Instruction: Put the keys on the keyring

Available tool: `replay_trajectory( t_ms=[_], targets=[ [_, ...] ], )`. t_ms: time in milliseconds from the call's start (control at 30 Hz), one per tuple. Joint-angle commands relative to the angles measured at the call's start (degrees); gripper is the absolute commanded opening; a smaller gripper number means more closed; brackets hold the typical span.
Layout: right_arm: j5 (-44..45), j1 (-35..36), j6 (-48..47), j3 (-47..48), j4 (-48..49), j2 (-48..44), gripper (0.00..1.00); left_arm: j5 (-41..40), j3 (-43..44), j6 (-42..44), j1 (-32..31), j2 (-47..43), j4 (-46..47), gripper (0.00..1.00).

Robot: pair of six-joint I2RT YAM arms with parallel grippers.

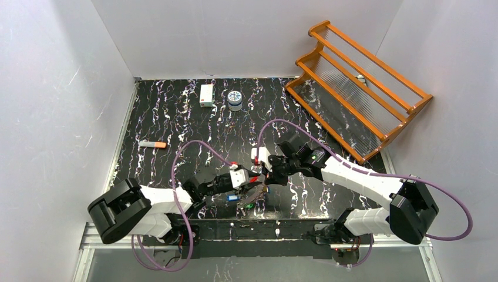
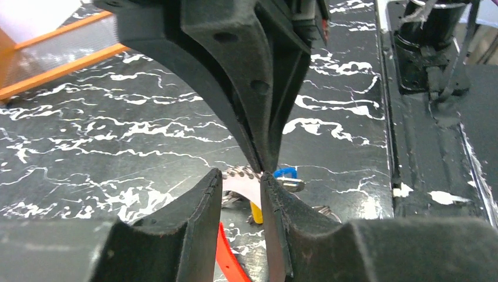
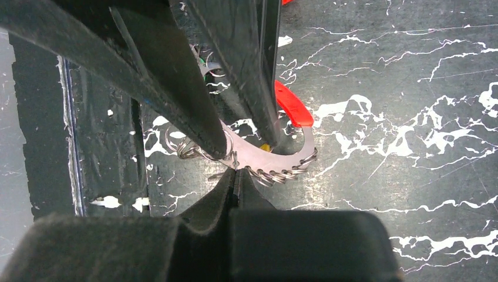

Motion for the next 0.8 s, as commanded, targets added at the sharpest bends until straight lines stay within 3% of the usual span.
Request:
replay_trajectory(
  t_ms=[0,267,400,533,767],
  targets=[
    [0.2,0.45,-0.61,2.74,0.44,0.15,0.01,5.45,2.96,1.49,-0.03,2.22,-3.17,0.28],
    [-0.17,0.74,-0.44,2.82,0.75,-0.19,0.01,8.78,5.6,1.14,-0.03,7.15,-3.99,0.15],
    [0.09,0.84,-0.28,2.76,0.93,-0.45,0.01,8.94,6.47,1.1,-0.03,8.61,-4.49,0.0],
    [1.11,0.84,0.34,1.85,2.21,-0.87,0.02,6.68,5.95,0.99,-0.03,8.11,-4.67,0.0],
    [2.61,-0.61,6.97,-5.81,13.73,-6.16,0.39,1.78,3.96,-1.63,-0.08,4.89,-4.55,0.0]
  ],
)
